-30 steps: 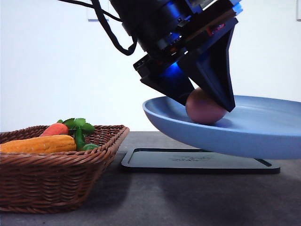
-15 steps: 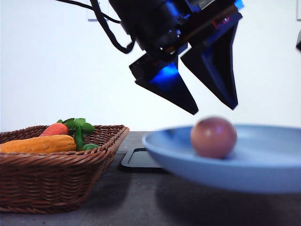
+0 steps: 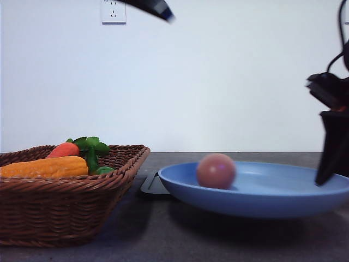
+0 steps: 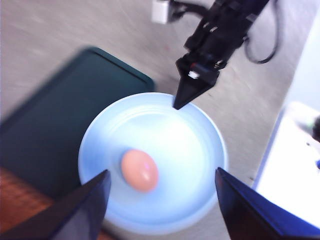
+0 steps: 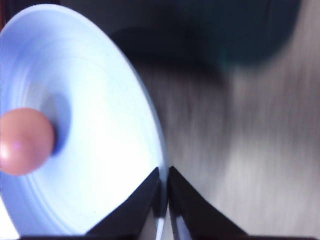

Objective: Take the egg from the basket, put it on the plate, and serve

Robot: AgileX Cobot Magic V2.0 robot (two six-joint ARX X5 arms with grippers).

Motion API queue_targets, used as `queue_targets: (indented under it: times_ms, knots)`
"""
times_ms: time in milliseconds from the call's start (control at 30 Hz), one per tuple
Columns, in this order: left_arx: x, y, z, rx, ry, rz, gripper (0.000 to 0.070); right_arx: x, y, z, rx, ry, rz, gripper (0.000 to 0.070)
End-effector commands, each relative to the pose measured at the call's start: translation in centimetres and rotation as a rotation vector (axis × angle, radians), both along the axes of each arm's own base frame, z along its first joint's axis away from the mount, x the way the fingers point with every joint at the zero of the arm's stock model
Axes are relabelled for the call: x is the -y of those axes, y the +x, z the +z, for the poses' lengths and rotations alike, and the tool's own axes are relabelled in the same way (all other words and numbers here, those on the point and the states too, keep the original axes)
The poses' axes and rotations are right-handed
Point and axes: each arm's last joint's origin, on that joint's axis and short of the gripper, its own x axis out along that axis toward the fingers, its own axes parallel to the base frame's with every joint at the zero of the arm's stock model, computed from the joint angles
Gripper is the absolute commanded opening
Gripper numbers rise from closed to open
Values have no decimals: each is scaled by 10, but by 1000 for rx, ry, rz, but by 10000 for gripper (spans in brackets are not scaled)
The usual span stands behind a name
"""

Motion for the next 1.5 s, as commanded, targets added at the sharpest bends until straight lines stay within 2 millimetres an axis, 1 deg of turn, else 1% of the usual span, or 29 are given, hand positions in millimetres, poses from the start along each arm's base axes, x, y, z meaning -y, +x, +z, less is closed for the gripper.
queue_targets:
  times_ms: [0,167,267,367,500,600,767,800,933,967,1100,1233,1367,1467]
  knots:
    - [-7,-5,10,27,-10,26,426,-2,16,4,37,19,11,0]
    - [-36,-20,24,88,7,121,426,-6,56,9,81,26,-7,0]
    - [-48,-28,28,104,13,147,426,-7,78,8,88,25,-14,0]
    - [-59,-34,31,113,16,162,426,-8,97,4,87,23,-17,0]
    - [-67,-40,33,113,17,169,426,-10,112,-3,78,21,-17,0]
    - [-69,-42,34,105,9,177,426,-10,117,-7,79,2,-23,0]
    - [-69,-42,34,104,7,178,426,-9,119,-10,85,-35,-37,6]
    - [-69,-42,34,105,7,178,426,-9,119,-10,86,-41,-39,34]
    - [-69,-42,34,104,7,178,426,-7,119,-10,86,-45,-43,197]
    - [-69,-42,34,104,7,178,426,-7,119,-10,88,-45,-44,218]
    - [-69,-41,35,108,0,179,426,-5,121,-9,109,-43,-48,224]
    - [-67,-40,34,108,-1,178,426,4,124,-4,117,-43,-73,224]
    - [-65,-39,33,104,7,179,426,21,124,2,131,-45,-119,224]
    - [-63,-37,32,102,14,181,425,38,120,9,125,-47,-165,224]
